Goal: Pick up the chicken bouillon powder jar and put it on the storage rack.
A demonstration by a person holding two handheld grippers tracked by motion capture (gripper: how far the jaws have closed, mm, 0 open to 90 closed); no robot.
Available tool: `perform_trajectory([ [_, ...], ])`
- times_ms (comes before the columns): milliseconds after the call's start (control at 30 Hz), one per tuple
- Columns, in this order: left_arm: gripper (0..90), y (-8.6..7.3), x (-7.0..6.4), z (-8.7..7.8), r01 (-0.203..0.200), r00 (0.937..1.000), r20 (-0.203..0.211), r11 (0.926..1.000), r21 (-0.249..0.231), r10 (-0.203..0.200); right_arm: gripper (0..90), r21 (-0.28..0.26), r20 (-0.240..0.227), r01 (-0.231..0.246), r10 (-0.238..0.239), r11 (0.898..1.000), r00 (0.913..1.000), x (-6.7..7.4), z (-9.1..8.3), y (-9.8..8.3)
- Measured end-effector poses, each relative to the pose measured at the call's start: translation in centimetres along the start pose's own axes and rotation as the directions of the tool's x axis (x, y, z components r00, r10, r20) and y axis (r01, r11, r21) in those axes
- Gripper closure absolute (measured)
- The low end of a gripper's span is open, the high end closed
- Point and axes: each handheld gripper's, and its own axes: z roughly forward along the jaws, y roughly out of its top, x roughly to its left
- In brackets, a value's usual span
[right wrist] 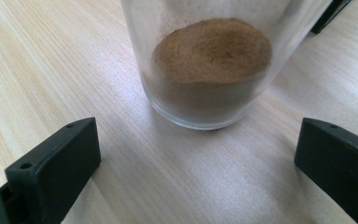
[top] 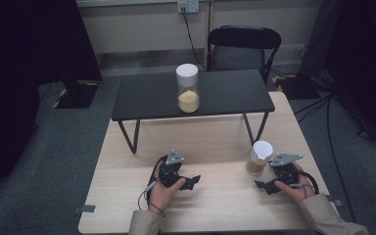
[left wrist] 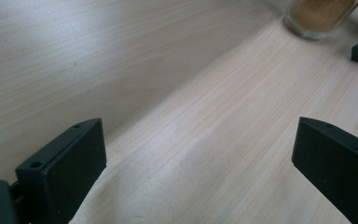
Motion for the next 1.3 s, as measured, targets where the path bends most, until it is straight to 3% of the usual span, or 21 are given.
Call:
perform_trajectory([
  [500, 1.8, -0.2, -1.0, 0.7, -0.075, 0.9960, -0.042, 0.9940, 0.079, 0.079, 0.0, 0.000, 0.002, -0.001, 0.001, 1.000, 1.0000, 0.1, 0.0, 0.0],
  [733, 0.0, 0.2, -2.1, 1.1, -0.148, 0.9853, -0.067, 0.9817, 0.120, 0.157, 0.0, 0.000, 0.002, -0.002, 0.002, 1.000, 1.0000, 0.1, 0.0, 0.0],
  [1300, 0.0, 0.1, -2.3, 1.0, -0.141, 0.9858, -0.076, 0.9830, 0.118, 0.150, 0.0, 0.000, 0.002, -0.002, 0.002, 1.000, 1.0000, 0.0, 0.0, 0.0],
])
